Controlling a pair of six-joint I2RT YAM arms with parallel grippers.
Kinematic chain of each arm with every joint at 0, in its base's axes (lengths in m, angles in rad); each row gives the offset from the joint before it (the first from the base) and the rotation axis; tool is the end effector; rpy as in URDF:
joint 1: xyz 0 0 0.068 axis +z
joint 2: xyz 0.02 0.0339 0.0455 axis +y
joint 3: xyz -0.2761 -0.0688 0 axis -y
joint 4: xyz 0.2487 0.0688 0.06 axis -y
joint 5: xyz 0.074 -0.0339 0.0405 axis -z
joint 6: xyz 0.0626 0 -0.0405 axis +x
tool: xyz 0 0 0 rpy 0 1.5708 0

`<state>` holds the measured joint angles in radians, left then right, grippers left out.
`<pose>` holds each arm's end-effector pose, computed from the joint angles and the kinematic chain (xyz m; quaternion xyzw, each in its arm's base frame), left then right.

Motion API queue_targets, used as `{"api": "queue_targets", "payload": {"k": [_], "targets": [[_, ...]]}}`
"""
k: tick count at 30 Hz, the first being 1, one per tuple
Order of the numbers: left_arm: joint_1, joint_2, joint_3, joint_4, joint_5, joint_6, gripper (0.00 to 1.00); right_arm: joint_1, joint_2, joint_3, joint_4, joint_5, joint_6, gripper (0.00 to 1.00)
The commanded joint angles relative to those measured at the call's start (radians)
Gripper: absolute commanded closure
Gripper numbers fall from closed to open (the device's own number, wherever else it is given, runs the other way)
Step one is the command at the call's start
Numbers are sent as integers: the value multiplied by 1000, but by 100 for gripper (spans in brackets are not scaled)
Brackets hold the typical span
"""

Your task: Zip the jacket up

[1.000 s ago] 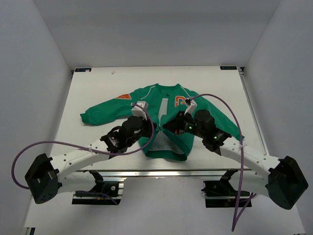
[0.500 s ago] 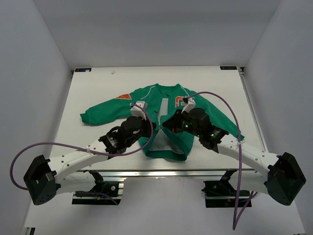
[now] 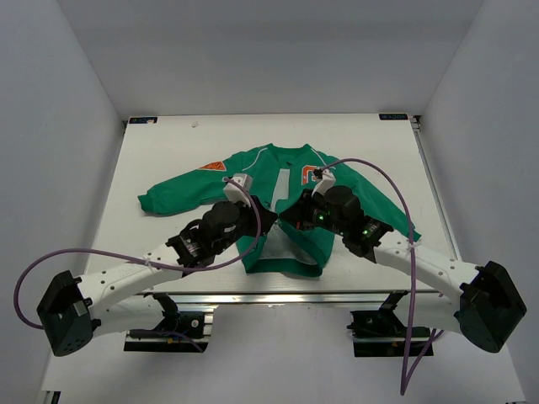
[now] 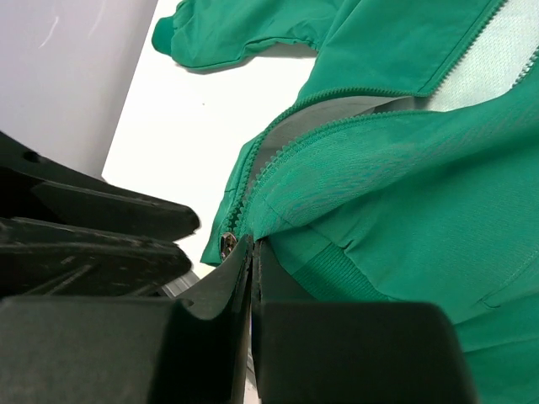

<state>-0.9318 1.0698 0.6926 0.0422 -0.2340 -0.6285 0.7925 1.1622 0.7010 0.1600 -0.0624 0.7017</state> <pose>0.1715 -0.2065 0.2755 0.0554 0.8105 -0.3371 0.4759 0.2009 0.2093 0.2694 -0.0550 0.8031 0.4212 0.4178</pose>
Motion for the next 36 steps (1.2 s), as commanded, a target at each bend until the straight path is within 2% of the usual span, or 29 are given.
{"api": "queue_targets", "payload": {"k": [1, 4, 7, 8, 9, 11, 12, 16, 20, 24, 30, 34, 36], "targets": [[-4, 13, -8, -5, 42, -23, 61, 5, -15, -11, 67, -22, 10, 100], [-4, 13, 5, -100, -10, -62, 58, 5, -16, -17, 62, -19, 13, 100], [-4, -27, -2, -177, -63, -115, 39, 5, -15, -23, 61, -19, 13, 100], [-4, -42, -11, -186, -70, -137, 23, 4, -12, -26, 62, -25, 13, 100], [-2, -71, -19, -194, -74, -143, 15, 4, -9, -26, 59, -30, 10, 100], [-2, -94, -47, -192, -67, -164, 4, 5, -1, -28, 55, -43, 12, 100], [-2, -111, -54, -189, -61, -172, 2, 5, 4, -31, 56, -48, 13, 100], [31, -120, -113, -110, 51, -206, 2, 5, 10, -44, 73, -62, 21, 100], [158, -123, -240, 60, 337, -256, 2, 7, 13, -48, 85, -70, 24, 100], [246, -117, -292, 217, 476, -272, 8, 7, 11, -55, 96, -73, 25, 100], [251, -71, -286, 288, 536, -261, 16, 7, 25, -57, 102, -65, 22, 100], [251, -61, -286, 295, 544, -255, 17, 7, 31, -48, 101, -65, 15, 100], [252, -42, -283, 300, 548, -255, 22, 7, 31, -47, 104, -65, 15, 100]]}}
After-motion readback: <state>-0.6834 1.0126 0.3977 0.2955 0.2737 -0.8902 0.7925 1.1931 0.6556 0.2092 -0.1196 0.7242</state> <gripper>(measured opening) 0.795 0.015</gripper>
